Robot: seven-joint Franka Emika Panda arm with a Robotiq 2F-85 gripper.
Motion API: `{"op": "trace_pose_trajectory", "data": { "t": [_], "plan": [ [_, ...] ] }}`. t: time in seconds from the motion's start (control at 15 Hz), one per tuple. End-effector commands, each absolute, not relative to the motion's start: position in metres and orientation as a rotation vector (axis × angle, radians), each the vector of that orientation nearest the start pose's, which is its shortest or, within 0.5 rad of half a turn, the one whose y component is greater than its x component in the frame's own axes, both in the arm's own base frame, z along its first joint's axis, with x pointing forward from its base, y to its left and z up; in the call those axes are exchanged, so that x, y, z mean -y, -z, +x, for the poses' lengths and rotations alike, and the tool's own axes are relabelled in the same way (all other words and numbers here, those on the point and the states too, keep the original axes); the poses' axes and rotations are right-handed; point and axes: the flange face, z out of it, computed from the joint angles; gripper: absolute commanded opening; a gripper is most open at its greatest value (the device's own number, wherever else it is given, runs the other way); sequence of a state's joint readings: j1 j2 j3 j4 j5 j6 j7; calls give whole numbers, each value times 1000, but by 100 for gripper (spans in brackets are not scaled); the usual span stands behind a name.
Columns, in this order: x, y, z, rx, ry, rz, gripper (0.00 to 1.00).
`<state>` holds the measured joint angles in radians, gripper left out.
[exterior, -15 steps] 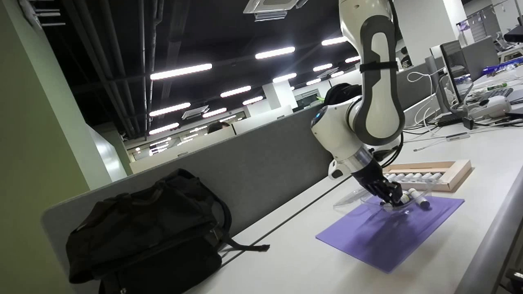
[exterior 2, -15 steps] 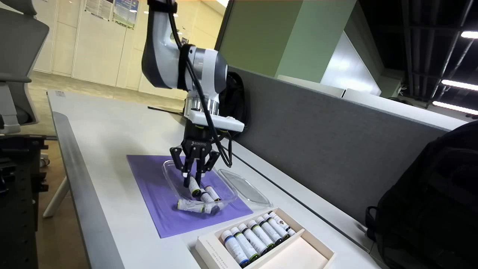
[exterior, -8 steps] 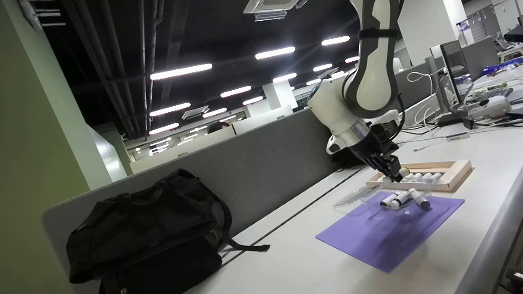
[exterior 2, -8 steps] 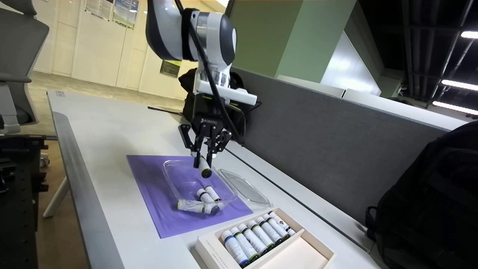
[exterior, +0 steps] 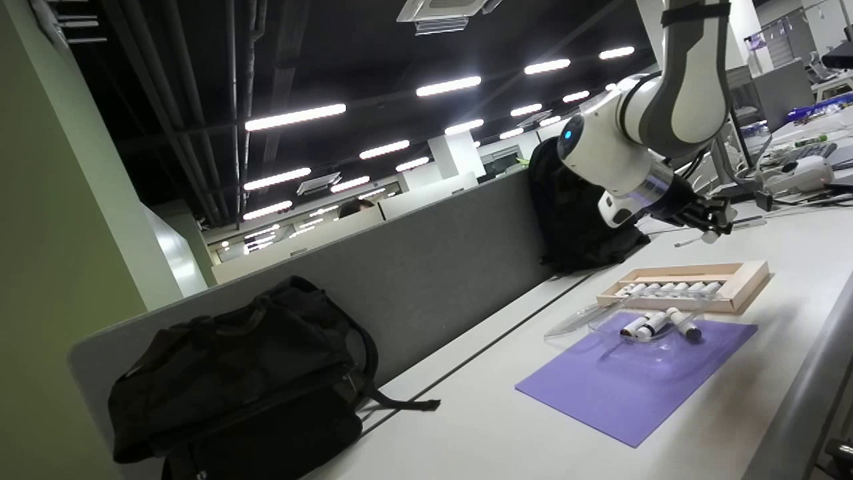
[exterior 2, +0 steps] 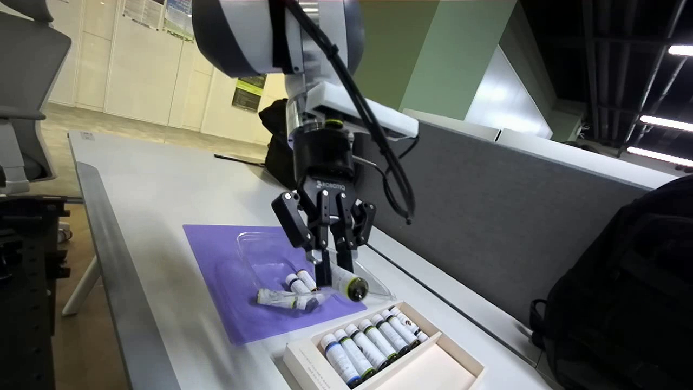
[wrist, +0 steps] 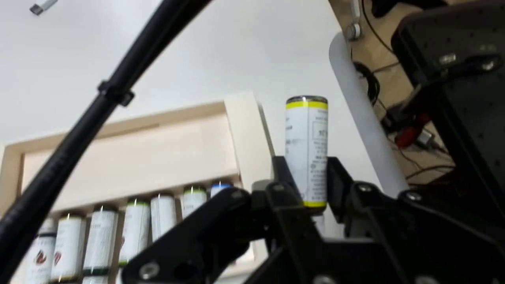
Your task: Put one bottle from the container into the bottom of the segment tray
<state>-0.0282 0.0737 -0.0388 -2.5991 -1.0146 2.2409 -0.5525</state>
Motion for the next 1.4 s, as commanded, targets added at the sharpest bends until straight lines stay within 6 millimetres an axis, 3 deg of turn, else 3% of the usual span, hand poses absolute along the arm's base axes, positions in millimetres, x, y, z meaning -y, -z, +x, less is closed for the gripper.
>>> {"op": "trace_pose_trajectory", "data": {
  "t": [0.0,0.07,0.13,0.27,0.33,0.67,0.73,1.0,1.33],
  "plan": [
    [111,-221,376,2072,-1098,-2807,7],
    [128,-221,372,1909,-1066,-2856,7],
    [106,-212,382,2027,-1098,-2797,28],
    [130,-215,376,1928,-1096,-2832,28],
    [133,-216,375,1914,-1092,-2837,28],
    [130,-216,376,1923,-1086,-2834,28],
    [135,-219,381,1970,-1043,-2853,7],
    [161,-236,397,2209,-872,-2847,7],
    [213,-255,414,2405,-498,-2782,7]
  ]
}}
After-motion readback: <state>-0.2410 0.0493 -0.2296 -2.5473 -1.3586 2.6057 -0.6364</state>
